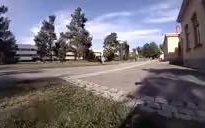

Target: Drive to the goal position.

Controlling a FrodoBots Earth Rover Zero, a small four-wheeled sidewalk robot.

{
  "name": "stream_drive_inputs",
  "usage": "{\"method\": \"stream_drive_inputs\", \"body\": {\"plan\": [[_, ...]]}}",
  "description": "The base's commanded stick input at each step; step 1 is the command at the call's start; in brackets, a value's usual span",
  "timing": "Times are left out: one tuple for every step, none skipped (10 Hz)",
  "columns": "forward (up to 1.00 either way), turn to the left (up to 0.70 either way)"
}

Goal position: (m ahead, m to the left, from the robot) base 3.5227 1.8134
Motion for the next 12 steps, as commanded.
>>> {"method": "stream_drive_inputs", "body": {"plan": [[0.6,-0.15],[0.6,-0.15],[0.6,-0.15],[0.6,-0.15],[0.6,-0.15],[0.6,-0.15],[0.6,-0.15],[0.6,-0.15],[0.6,-0.15],[0.6,-0.15],[0.6,-0.15],[0.6,-0.15]]}}
